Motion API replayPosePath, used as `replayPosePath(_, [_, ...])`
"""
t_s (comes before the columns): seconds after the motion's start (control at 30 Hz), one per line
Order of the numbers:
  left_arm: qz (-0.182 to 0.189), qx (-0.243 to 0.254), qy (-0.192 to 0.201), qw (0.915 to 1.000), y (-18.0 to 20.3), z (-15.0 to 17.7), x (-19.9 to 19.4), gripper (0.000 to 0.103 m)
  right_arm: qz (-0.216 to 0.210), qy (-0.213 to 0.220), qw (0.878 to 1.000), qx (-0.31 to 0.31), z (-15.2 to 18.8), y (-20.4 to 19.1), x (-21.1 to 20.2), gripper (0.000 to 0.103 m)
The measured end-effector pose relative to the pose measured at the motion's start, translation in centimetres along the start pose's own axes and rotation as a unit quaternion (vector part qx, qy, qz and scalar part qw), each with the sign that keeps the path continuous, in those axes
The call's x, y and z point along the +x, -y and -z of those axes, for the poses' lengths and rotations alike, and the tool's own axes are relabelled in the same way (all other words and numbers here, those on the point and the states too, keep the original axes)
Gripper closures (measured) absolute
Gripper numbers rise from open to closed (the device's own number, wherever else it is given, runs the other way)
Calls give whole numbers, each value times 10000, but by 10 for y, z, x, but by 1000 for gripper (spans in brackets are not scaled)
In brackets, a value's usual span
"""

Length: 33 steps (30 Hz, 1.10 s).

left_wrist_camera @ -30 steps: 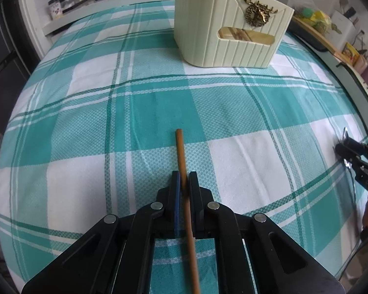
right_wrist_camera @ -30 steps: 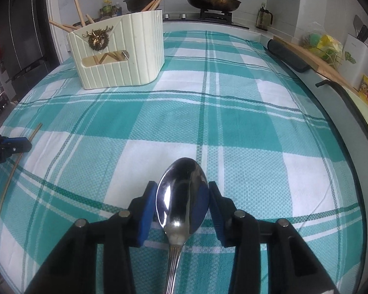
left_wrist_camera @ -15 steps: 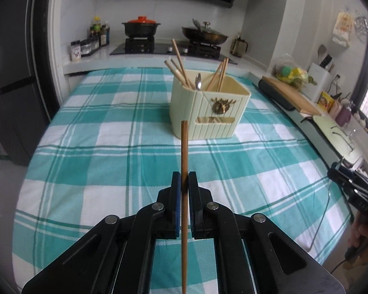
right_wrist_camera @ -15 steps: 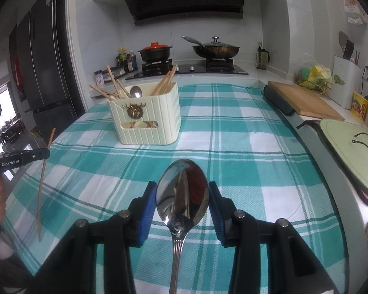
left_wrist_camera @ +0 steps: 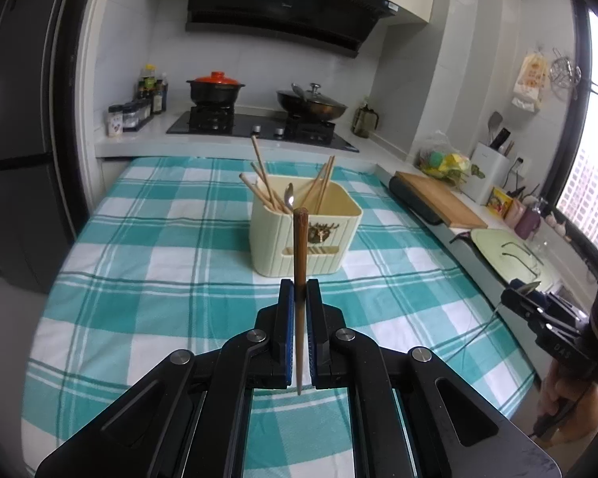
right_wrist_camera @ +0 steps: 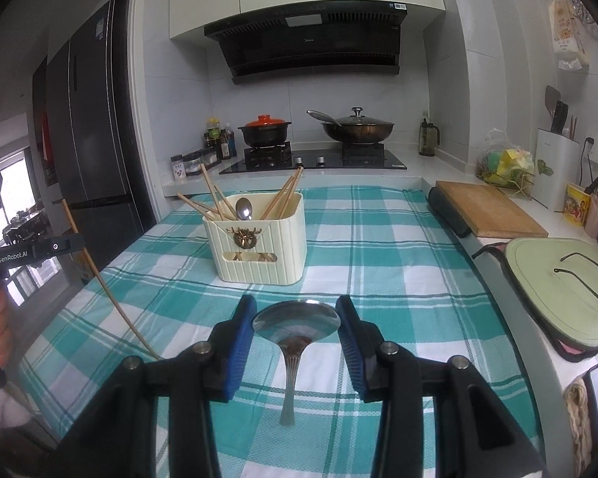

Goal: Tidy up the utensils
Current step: 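Carry the spoon and chopstick over the cream holder and lower them in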

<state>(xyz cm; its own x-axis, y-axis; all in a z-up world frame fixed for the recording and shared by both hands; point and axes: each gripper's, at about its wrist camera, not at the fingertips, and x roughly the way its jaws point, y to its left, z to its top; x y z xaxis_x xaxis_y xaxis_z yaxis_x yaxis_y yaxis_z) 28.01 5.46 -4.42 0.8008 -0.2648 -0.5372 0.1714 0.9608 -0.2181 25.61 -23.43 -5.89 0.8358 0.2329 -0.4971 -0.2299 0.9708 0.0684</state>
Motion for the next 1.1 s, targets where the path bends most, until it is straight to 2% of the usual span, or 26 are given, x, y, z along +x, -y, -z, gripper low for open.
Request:
replayPosePath(0.2, [227,-17,82,9997,5,-30,-2,99,-172,11,9998,-29,-26,1,8,61])
replayPosePath(0.4, [406,-76,395,9984,11,-92,1,99,-401,38,9992,-20,-81,8,28,61])
replayPosePath(0.57, [189,31,892,9958,18,-152,21,99,-572,339,9978,-30,-146,8,51,61])
replayPosePath(0.7, [-17,90,1058,9943,20,-185,56,99,-630,635,9960,-48,-192,1,79,61])
replayPosePath(0.8, [-93,58,891,9960,17,-194,92,99,-678,774,9947,-78,-214,-6,106,61])
replayPosePath(0.9, [-133,26,571,9983,12,-189,126,99,-640,686,9955,-148,-220,-11,142,61])
replayPosePath(0.97, [-140,39,328,9994,11,-182,146,99,-599,484,9969,-159,-217,-11,170,61])
replayPosePath(1.1, [-183,105,-156,9997,10,-169,186,99,-591,-293,9978,2,-200,-8,231,61])
